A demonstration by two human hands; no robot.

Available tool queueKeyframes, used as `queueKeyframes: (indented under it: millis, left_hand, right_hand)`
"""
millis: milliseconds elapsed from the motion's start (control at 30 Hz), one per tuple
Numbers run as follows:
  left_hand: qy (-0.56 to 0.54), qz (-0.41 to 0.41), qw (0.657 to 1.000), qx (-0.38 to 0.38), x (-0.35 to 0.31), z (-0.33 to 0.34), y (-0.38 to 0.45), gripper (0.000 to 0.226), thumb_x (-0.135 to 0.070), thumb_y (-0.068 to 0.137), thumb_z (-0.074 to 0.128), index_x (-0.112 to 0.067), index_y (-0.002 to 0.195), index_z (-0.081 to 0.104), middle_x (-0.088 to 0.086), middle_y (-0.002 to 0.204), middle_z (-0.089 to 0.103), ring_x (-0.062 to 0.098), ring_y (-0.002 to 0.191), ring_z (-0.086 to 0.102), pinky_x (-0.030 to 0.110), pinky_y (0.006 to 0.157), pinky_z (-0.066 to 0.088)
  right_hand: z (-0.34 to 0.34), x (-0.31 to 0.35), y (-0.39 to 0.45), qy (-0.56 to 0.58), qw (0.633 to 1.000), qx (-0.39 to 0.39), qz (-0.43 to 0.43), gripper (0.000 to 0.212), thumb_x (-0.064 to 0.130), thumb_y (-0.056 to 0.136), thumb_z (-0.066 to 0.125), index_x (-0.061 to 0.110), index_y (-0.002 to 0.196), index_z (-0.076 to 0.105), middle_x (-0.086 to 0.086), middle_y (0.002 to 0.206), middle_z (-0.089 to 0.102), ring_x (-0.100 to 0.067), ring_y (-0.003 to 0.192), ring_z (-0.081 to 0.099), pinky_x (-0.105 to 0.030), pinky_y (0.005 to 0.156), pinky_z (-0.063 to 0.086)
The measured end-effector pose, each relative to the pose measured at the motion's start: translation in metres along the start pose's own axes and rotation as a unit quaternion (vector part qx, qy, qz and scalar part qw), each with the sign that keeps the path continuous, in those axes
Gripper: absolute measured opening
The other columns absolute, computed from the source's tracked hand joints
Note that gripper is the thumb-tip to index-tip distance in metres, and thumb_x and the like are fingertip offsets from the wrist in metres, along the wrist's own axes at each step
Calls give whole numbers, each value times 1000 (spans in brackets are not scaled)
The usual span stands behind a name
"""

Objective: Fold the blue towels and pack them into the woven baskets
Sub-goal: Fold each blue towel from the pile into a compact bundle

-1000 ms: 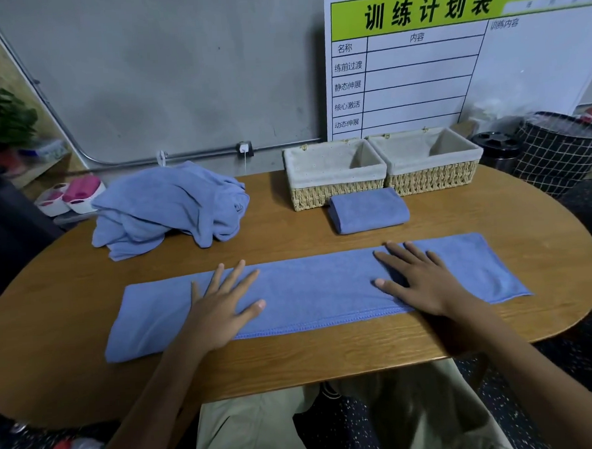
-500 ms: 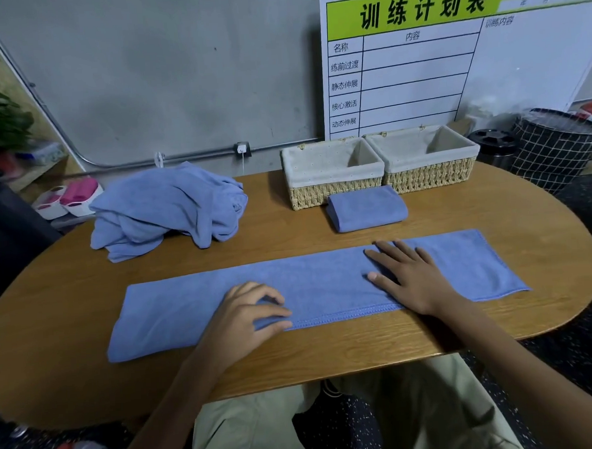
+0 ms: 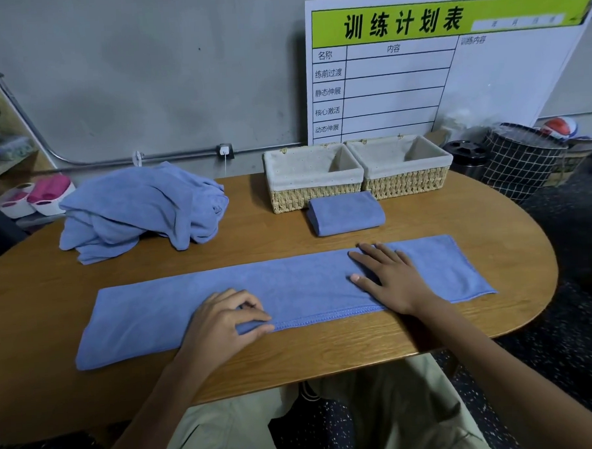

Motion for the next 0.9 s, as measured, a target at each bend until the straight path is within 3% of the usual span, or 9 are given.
queueKeyframes:
  millis: [300, 633, 900]
  left_hand:
    - [81, 93, 992, -38, -24, -8, 0, 15, -39, 92, 71, -29, 80, 74, -15, 84, 65, 10, 73, 59, 29, 72, 43]
    - [49, 67, 996, -28, -19, -6, 2, 23, -44, 94, 64, -29, 80, 75, -15, 83, 64, 9, 70, 59, 33, 64, 46]
    - [45, 67, 996, -23, -24, -7, 3, 22, -40, 94, 65, -28, 80, 75, -14, 83, 63, 8, 68, 54, 20, 60, 43]
  right_hand:
    - [0, 1, 0, 1, 1000, 3, -2, 87, 85, 81, 5, 41, 154, 24, 14, 165, 14, -14, 153, 5, -44, 123, 6]
    - [0, 1, 0, -7, 1000, 12, 1, 70, 72, 92, 19, 40, 155, 24, 13, 165, 14, -15, 153, 5, -43, 122, 5]
    - [1, 0, 0, -4, 1000, 10, 2, 73, 76, 90, 17, 42, 154, 24, 14, 165, 14, -13, 153, 5, -44, 123, 6]
Point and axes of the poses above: each hand's wrist, its own y-axis towards the middle knuckle, its own z-axis out of the palm, x = y × z, the point moved 8 cm from there along y, towards the middle knuckle
